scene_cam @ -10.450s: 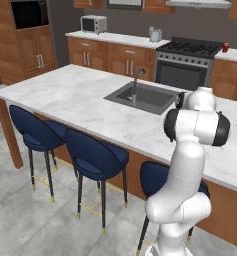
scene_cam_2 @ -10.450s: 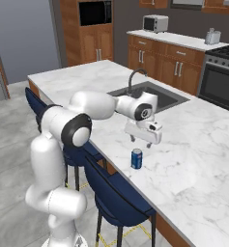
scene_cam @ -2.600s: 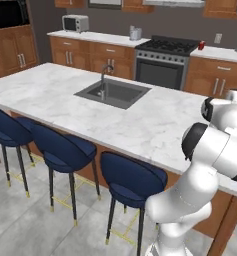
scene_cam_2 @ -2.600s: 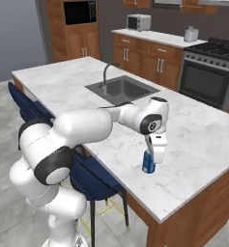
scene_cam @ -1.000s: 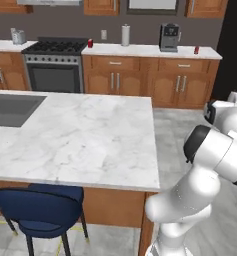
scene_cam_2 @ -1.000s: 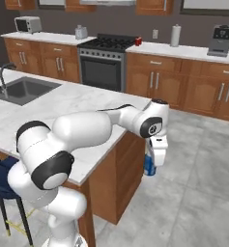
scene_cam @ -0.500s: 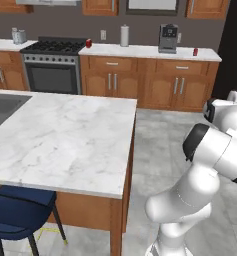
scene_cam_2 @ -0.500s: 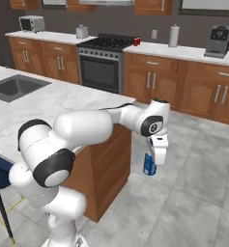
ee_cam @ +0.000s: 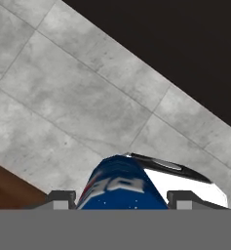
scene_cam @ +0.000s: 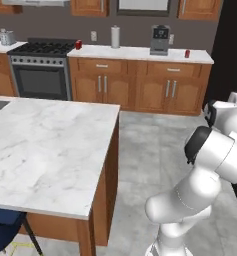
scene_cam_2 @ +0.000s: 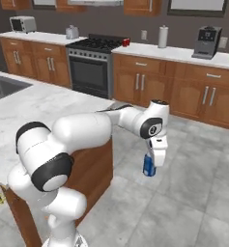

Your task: Four empty soda cans are scattered around the kitchen. Gather all the cans and cluster them next to the stove for recycling.

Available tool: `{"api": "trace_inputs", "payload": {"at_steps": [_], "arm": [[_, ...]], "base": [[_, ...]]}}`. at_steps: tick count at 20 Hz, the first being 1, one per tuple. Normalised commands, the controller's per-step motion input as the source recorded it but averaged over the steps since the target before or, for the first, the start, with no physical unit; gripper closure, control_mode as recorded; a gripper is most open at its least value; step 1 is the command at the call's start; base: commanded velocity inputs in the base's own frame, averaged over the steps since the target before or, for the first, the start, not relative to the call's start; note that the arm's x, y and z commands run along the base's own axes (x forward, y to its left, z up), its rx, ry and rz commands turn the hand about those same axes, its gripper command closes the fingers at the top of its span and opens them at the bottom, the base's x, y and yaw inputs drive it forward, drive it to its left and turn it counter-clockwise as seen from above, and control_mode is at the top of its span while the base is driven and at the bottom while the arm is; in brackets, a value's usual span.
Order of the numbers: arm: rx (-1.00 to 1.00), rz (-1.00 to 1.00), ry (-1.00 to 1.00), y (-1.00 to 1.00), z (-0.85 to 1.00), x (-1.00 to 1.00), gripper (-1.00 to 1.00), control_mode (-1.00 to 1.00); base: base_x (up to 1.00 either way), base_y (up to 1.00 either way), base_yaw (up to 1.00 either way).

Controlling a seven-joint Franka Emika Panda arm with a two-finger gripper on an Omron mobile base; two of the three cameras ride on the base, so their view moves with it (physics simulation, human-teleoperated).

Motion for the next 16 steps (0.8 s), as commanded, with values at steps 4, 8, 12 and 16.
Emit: {"api": "trace_inputs", "payload": {"at_steps": [4, 8, 12, 16], "arm": [[0.0, 0.0, 0.0, 0.0, 0.0, 0.0, 1.0, 1.0], [0.0, 0.0, 0.0, 0.0, 0.0, 0.0, 1.0, 1.0], [0.0, 0.0, 0.0, 0.0, 0.0, 0.0, 1.0, 1.0], [0.0, 0.0, 0.0, 0.0, 0.0, 0.0, 1.0, 1.0]], "base": [[0.91, -0.55, 0.05], [0.86, -0.51, 0.13], [0.85, -0.43, 0.17], [0.77, -0.5, 0.17]]}}
